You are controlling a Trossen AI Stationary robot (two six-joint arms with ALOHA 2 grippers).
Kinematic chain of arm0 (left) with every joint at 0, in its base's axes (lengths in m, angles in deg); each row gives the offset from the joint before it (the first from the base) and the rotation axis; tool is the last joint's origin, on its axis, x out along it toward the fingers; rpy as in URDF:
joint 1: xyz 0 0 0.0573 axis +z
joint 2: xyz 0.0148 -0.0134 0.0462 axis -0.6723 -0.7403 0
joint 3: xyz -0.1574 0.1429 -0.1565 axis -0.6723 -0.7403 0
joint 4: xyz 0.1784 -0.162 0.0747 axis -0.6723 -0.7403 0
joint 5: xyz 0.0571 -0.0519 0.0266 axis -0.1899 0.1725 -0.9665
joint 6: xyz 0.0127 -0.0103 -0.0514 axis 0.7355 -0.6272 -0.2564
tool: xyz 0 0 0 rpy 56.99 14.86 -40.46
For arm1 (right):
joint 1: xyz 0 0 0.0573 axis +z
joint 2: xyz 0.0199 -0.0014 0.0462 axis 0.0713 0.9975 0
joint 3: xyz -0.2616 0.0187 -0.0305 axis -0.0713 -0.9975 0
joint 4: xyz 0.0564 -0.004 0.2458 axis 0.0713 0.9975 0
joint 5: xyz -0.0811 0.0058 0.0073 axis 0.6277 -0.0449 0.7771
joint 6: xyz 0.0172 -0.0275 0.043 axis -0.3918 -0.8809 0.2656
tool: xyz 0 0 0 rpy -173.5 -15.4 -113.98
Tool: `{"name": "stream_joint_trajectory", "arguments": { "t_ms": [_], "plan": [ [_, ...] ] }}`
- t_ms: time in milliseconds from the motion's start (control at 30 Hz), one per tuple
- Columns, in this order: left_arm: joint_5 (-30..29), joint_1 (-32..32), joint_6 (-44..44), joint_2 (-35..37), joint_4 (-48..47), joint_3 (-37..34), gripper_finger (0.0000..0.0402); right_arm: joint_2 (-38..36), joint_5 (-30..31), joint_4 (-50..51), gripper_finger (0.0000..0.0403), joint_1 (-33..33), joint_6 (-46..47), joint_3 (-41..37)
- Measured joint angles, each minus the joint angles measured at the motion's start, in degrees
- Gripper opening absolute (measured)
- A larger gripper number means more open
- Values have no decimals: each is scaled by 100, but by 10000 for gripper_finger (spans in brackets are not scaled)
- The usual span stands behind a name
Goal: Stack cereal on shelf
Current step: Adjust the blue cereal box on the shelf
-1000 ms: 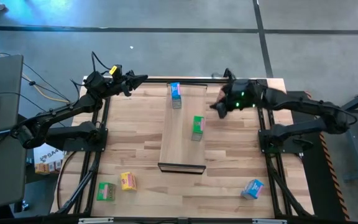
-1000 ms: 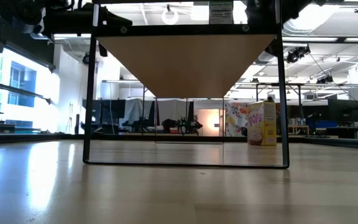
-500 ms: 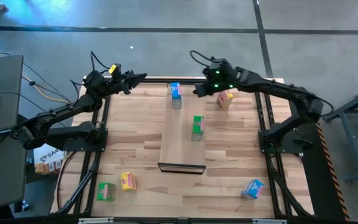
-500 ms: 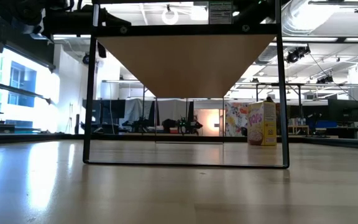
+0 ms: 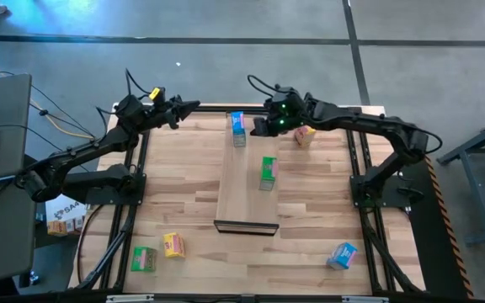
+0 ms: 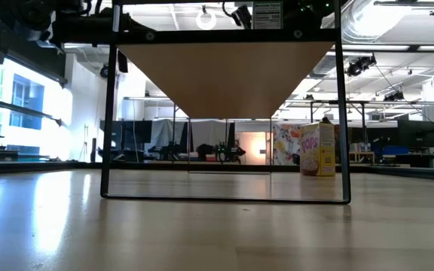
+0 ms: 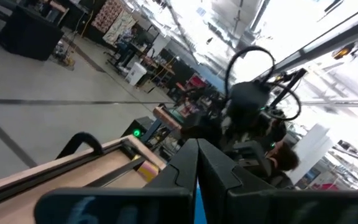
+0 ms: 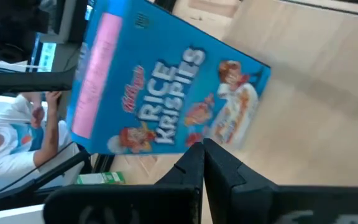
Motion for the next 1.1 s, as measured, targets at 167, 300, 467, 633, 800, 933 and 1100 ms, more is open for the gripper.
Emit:
{"name": "stream_joint_trajectory", "arguments": {
  "t_ms": [167,300,467,633,800,933,1100],
  "plan": [
    [1,-1,3,0,-46,0,0,148,136,-226,0,87,92,0],
    [2,-2,4,0,-50,0,0,231,144,-415,0,83,177,-7],
    [2,-1,10,0,-76,0,0,234,91,-424,0,83,178,-7],
    [1,0,49,0,-86,0,0,234,41,-414,0,122,165,-7],
    [0,-37,212,-30,-547,0,0,234,38,-408,0,120,130,-7],
    [2,-198,325,-248,-860,0,0,234,25,-404,0,120,77,-7],
    [2,-452,322,-765,-749,-2,0,234,-102,-381,0,146,20,-7]
  ]
}}
